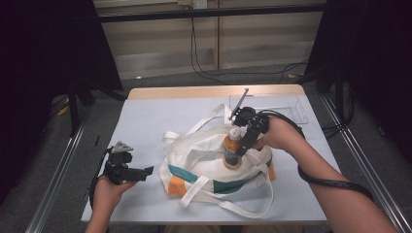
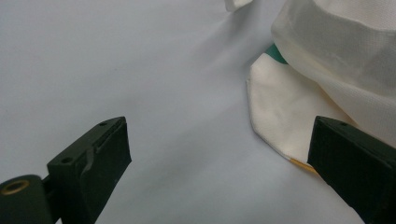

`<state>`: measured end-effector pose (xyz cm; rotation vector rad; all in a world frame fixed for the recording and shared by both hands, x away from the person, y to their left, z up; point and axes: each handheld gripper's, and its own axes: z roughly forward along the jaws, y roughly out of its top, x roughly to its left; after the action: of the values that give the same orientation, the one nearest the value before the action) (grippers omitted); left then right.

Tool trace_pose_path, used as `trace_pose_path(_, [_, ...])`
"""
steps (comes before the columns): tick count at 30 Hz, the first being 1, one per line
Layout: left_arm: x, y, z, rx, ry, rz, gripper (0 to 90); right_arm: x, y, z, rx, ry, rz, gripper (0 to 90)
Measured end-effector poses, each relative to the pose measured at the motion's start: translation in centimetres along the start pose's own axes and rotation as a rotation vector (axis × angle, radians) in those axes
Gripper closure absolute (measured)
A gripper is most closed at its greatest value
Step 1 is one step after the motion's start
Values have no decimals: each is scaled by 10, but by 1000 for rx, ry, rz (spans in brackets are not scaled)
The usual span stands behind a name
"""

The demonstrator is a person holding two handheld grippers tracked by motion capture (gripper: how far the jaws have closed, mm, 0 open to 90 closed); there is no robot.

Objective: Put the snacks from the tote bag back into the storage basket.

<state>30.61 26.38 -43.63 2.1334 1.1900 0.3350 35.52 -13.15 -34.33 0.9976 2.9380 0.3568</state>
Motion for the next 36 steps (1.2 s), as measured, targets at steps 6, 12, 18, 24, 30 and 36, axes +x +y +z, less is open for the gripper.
trace_pose_path(6, [0,0,0,-4,1,-3,57,2,5,3,4,3,0,86])
trace_pose_path(12, [1,0,0,7,4,15,57,3,11,5,4,5,-11,92])
trace_pose_path(18, [0,0,0,7,3,11,57,3,16,8,7,13,-16,106])
trace_pose_path(24, [1,-1,1,4,2,-2,59,1,19,10,11,16,1,125])
trace_pose_path(30, [1,-1,0,12,0,0,59,1,22,13,22,24,12,141])
trace_pose_path(36, [2,0,-1,14,-3,4,59,1,26,16,29,23,16,162])
